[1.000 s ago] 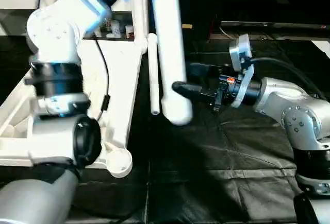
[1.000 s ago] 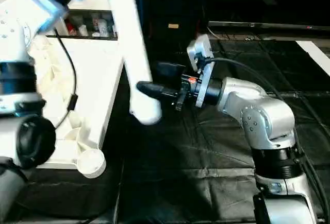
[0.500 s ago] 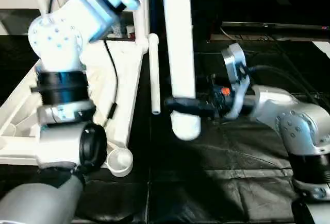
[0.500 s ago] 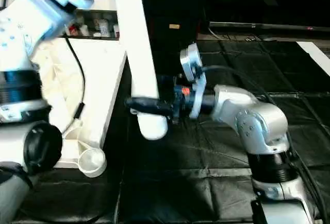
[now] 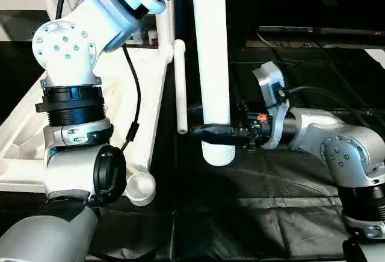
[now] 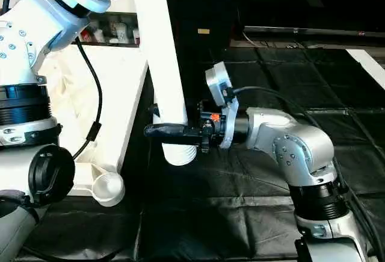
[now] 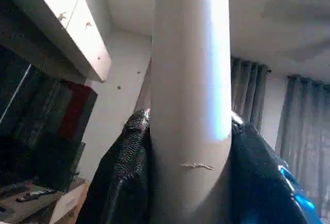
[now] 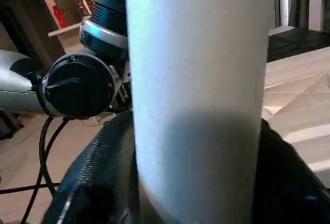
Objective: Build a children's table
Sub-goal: Pick table leg
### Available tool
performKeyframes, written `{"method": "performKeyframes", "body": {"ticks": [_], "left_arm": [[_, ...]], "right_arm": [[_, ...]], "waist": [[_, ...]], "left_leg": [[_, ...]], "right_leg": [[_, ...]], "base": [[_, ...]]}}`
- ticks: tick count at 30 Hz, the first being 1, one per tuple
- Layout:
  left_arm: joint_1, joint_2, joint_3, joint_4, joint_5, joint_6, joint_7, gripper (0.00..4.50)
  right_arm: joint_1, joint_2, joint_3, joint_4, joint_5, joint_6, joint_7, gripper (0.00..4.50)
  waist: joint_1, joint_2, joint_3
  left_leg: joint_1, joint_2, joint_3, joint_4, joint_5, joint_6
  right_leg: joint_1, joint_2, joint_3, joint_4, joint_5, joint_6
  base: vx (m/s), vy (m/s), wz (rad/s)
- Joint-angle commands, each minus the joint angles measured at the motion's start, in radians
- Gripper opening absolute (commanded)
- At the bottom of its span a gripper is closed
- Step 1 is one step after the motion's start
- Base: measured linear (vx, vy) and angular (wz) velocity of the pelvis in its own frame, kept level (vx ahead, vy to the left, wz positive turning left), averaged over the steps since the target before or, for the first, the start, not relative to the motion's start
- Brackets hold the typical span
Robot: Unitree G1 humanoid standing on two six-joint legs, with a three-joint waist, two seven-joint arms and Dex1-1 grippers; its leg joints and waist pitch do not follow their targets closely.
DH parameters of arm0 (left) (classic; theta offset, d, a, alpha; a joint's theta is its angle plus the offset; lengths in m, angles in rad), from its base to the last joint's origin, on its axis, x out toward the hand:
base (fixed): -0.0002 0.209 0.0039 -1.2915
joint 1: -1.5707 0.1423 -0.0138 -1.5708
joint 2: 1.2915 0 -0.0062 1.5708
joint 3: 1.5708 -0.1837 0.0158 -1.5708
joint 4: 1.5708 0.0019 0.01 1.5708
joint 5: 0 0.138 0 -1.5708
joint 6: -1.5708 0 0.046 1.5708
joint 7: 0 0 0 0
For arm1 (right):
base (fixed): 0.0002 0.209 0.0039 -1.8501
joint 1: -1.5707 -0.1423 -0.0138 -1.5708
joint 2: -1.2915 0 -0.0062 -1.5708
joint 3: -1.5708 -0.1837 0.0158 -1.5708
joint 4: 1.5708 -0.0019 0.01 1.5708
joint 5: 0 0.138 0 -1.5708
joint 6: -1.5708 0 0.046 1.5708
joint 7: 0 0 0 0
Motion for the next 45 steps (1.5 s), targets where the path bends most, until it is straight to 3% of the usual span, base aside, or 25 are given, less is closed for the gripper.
{"method": "performKeyframes", "body": {"ticks": [1,4,6,15,16,19,24,27,31,32,35,36,37,38,42,43,45], "left_arm": [[0.004,0.002,-0.002,-0.027,-0.013,-0.005,0.000,1.56],[0.006,0.002,-0.003,-0.032,-0.013,-0.007,-0.003,1.56],[0.008,0.002,-0.002,-0.035,-0.017,-0.005,-0.002,1.56],[0.013,0.002,0.005,-0.044,-0.038,0.004,0.006,1.56],[0.011,0.003,0.010,-0.039,-0.048,0.016,0.020,2.12],[0.008,-0.010,0.034,-0.026,-0.093,0.046,0.061,2.26],[0.018,-0.021,0.031,-0.021,-0.013,-0.012,0.165,2.76],[0.039,-0.044,0.036,-0.016,0.082,-0.104,0.286,3.14],[0.058,-0.044,0.025,-0.037,0.123,-0.131,0.333,3.17],[0.113,-0.027,-0.040,-0.088,0.186,-0.090,0.389,3.17],[0.167,-0.023,-0.120,-0.143,0.255,-0.083,0.401,3.17],[0.199,-0.044,-0.156,-0.175,0.284,-0.088,0.430,3.17],[0.205,-0.049,-0.161,-0.180,0.289,-0.089,0.437,3.17],[0.222,-0.068,-0.175,-0.196,0.308,-0.098,0.473,3.17],[0.238,-0.100,-0.207,-0.207,0.338,-0.134,0.491,3.17],[0.241,-0.112,-0.225,-0.208,0.359,-0.152,0.504,3.17],[0.237,-0.157,-0.207,-0.205,0.361,-0.164,0.573,3.17]], "right_arm": [[0.005,-0.010,0.003,-0.023,0.003,0.002,0.006,2.51],[0.006,-0.011,0.006,-0.024,0.004,0.000,0.007,2.40],[0.006,-0.012,0.007,-0.024,0.004,-0.001,0.008,2.09],[0.004,-0.020,0.020,-0.025,-0.007,-0.004,0.012,1.98],[0.004,-0.018,0.020,-0.025,-0.008,-0.004,0.009,1.98],[0.004,-0.015,0.023,-0.024,-0.012,-0.006,0.002,1.97],[0.002,-0.009,0.025,-0.020,-0.037,-0.025,-0.022,1.96],[-0.002,-0.006,0.023,-0.010,-0.083,-0.018,-0.102,1.96],[0.000,-0.001,0.019,-0.008,-0.096,-0.013,-0.140,1.96],[-0.004,0.020,0.018,0.009,-0.144,-0.035,-0.207,1.95],[-0.010,0.047,0.016,0.017,-0.191,-0.084,-0.261,1.95],[-0.012,0.071,0.023,0.015,-0.236,-0.139,-0.304,1.95],[-0.013,0.075,0.025,0.014,-0.244,-0.148,-0.313,1.95],[-0.013,0.090,0.035,0.010,-0.275,-0.178,-0.348,1.95],[-0.012,0.122,0.035,0.007,-0.285,-0.182,-0.399,1.95],[-0.012,0.134,0.039,0.007,-0.294,-0.187,-0.420,1.95],[-0.012,0.151,0.048,0.009,-0.331,-0.205,-0.460,1.95]], "waist": [[0.002,-0.012,-0.076],[0.002,-0.015,-0.076],[0.002,-0.016,-0.076],[0.001,-0.017,-0.076],[0.001,-0.017,-0.077],[0.002,-0.016,-0.077],[0.001,-0.012,-0.076],[-0.001,-0.017,-0.075],[-0.002,-0.017,-0.076],[-0.003,-0.014,-0.077],[-0.009,-0.013,-0.075],[-0.010,-0.010,-0.074],[-0.012,-0.008,-0.074],[-0.011,-0.009,-0.076],[-0.014,-0.009,-0.073],[-0.015,-0.004,-0.072],[-0.016,-0.003,-0.073]], "left_leg": [[0.029,0.079,-0.029,-0.058,-0.014,0.042],[0.029,0.077,-0.028,-0.057,-0.009,0.047],[0.029,0.077,-0.027,-0.057,-0.011,0.047],[0.029,0.078,-0.027,-0.056,-0.007,0.051],[0.029,0.078,-0.027,-0.056,-0.008,0.050],[0.029,0.077,-0.027,-0.055,-0.011,0.044],[0.029,0.079,-0.029,-0.056,-0.015,0.040],[0.030,0.083,-0.031,-0.059,-0.024,0.025],[0.029,0.079,-0.030,-0.059,-0.024,0.017],[0.030,0.085,-0.033,-0.061,-0.019,0.011],[0.029,0.081,-0.030,-0.061,-0.026,0.001],[0.030,0.079,-0.029,-0.062,-0.032,-0.002],[0.031,0.085,-0.030,-0.064,-0.040,-0.014],[0.033,0.084,-0.030,-0.065,-0.045,-0.019],[0.030,0.079,-0.030,-0.065,-0.059,-0.017],[0.029,0.078,-0.031,-0.066,-0.070,-0.017],[0.029,0.079,-0.031,-0.065,-0.073,-0.024]], "right_leg": [[0.050,-0.105,0.040,-0.060,0.101,-0.277],[0.050,-0.105,0.041,-0.060,0.101,-0.275],[0.050,-0.105,0.041,-0.061,0.095,-0.273],[0.049,-0.104,0.040,-0.060,0.096,-0.273],[0.049,-0.104,0.040,-0.060,0.093,-0.274],[0.049,-0.104,0.040,-0.059,0.090,-0.280],[0.050,-0.104,0.041,-0.062,0.079,-0.261],[0.051,-0.105,0.041,-0.066,0.070,-0.252],[0.051,-0.104,0.042,-0.065,0.067,-0.243],[0.049,-0.106,0.043,-0.061,0.072,-0.239],[0.046,-0.105,0.043,-0.066,0.051,-0.231],[0.045,-0.103,0.043,-0.068,0.041,-0.232],[0.043,-0.105,0.043,-0.068,0.040,-0.235],[0.044,-0.103,0.043,-0.067,0.049,-0.238],[0.047,-0.103,0.043,-0.071,0.046,-0.233],[0.046,-0.103,0.045,-0.074,0.028,-0.229],[0.046,-0.102,0.045,-0.073,0.036,-0.230]], "base": [[0.000,0.000,0.00],[0.000,0.000,0.00],[0.000,0.000,0.00],[0.000,0.000,0.00],[0.000,0.000,0.00],[0.000,0.000,0.00],[0.000,0.000,0.00],[0.000,0.000,0.00],[0.000,0.000,0.00],[0.000,0.000,0.00],[0.000,0.000,0.00],[0.000,0.000,0.00],[0.000,0.000,0.00],[0.000,0.000,0.00],[0.000,0.000,0.00],[0.000,0.000,0.00],[0.000,0.000,0.00]]}}
